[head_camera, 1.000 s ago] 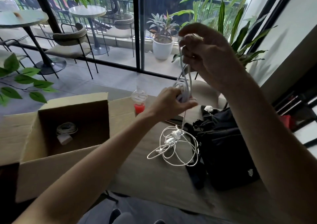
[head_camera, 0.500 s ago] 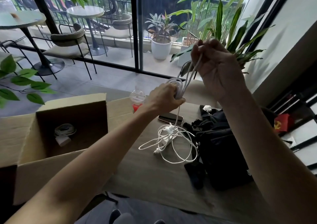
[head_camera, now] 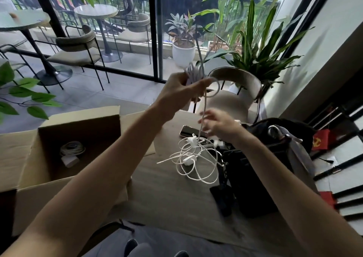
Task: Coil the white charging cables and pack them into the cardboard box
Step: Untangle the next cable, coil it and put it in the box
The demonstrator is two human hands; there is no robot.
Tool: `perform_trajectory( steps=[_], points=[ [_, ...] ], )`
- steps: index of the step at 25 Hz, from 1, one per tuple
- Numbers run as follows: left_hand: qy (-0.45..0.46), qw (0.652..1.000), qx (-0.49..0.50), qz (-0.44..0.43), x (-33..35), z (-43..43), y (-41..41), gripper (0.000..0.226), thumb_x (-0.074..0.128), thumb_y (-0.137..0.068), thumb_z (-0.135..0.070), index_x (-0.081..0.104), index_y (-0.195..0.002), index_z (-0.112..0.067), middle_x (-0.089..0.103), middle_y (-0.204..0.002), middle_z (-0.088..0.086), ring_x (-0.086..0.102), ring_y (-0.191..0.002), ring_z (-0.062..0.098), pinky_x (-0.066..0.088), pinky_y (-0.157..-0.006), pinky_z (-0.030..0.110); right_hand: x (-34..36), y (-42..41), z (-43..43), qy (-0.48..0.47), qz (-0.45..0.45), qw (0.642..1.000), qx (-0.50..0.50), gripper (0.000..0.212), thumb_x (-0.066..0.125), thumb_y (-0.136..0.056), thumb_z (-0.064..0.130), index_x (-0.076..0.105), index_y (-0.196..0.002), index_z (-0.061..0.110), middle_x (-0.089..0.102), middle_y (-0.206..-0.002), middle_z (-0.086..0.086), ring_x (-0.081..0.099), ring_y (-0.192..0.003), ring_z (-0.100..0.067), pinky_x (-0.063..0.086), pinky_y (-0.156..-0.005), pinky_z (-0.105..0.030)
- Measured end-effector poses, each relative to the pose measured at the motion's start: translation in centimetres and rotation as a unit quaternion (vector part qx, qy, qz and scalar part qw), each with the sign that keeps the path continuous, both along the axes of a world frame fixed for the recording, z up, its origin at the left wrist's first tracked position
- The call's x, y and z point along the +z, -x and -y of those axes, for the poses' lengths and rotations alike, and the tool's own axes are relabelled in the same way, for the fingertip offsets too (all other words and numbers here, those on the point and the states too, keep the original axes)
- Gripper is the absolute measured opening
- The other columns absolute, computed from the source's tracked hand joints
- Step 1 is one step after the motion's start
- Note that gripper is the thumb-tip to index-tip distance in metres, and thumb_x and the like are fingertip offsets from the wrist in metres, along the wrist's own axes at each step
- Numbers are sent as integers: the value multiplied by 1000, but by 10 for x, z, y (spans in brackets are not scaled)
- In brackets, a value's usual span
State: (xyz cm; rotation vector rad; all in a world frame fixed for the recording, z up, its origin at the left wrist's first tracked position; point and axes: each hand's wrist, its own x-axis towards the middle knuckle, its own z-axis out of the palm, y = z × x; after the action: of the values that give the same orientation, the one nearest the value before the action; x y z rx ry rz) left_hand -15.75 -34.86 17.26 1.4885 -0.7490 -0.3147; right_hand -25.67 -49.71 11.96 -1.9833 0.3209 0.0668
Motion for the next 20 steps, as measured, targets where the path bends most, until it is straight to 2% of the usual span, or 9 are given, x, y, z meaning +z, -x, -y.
perform_trajectory(
  steps=[2,3,6,9,11,13,15,17,20],
  points=[
    [33,999,6,-10,18,3,0,13,75,-87,-28,72,-80,-18,71,-68,-3,67,-64,8,53,-57,20,-15,-1,-10,87,-35,989,111,14,54,-102,12,67,-97,16,70,-82,12,64,-68,5,51,-63,-13],
    [48,999,17,-3,25,2,-1,14,76,-86,-29,72,-81,-17,71,-67,-4,67,-63,8,53,-56,20,-16,-3,-12,102,-21,988,113,22,53,-102,12,67,-87,18,69,-72,14,63,-60,8,48,-59,-10],
    [34,995,58,69,25,-10,-12,12,75,-87,-27,70,-82,-18,69,-66,-4,65,-61,6,53,-55,20,-5,-10,-9,88,57,994,33,26,46,-104,10,66,-87,11,70,-72,-5,65,-58,-5,52,-59,-25],
    [-106,990,35,85,-4,-30,-25,14,74,-87,-27,67,-86,-15,66,-74,1,63,-60,1,51,-56,18,19,-12,1,-21,153,988,-17,18,45,-105,11,61,-98,7,69,-69,-7,65,-60,-13,50,-54,-24],
    [-202,978,-41,29,-34,-38,-23,27,75,-82,-35,68,-89,-10,67,-79,9,64,-66,8,55,-61,31,38,-14,5,-106,215,970,-36,15,48,-104,13,61,-103,6,70,-70,-3,65,-64,-13,51,-58,-23],
    [-267,955,-129,8,-64,-38,-12,41,77,-74,-47,71,-89,-9,70,-82,14,65,-71,20,56,-69,42,57,-20,6,-238,254,936,-60,13,50,-103,14,61,-101,7,71,-73,-1,66,-70,-12,55,-65,-23],
    [-281,939,-196,14,-84,-30,3,32,78,-75,-49,74,-82,-18,71,-75,5,65,-66,17,56,-63,37,72,-25,4,-377,260,885,-84,12,51,-102,12,60,-96,8,71,-75,-3,68,-72,-13,57,-68,-23],
    [-254,954,-151,46,-94,-18,10,26,79,-79,-45,73,-77,-20,70,-67,-3,63,-58,7,52,-54,24,79,-26,1,-449,253,853,-83,13,50,-103,10,59,-94,6,70,-75,-6,68,-71,-15,57,-64,-20],
    [-192,972,31,128,-92,-5,6,29,80,-77,-46,69,-72,-19,65,-58,-12,58,-51,-2,45,-50,13,82,-22,-5,-495,242,832,-64,15,49,-102,8,59,-93,2,69,-77,-8,68,-70,-15,56,-60,-18]
  ],
)
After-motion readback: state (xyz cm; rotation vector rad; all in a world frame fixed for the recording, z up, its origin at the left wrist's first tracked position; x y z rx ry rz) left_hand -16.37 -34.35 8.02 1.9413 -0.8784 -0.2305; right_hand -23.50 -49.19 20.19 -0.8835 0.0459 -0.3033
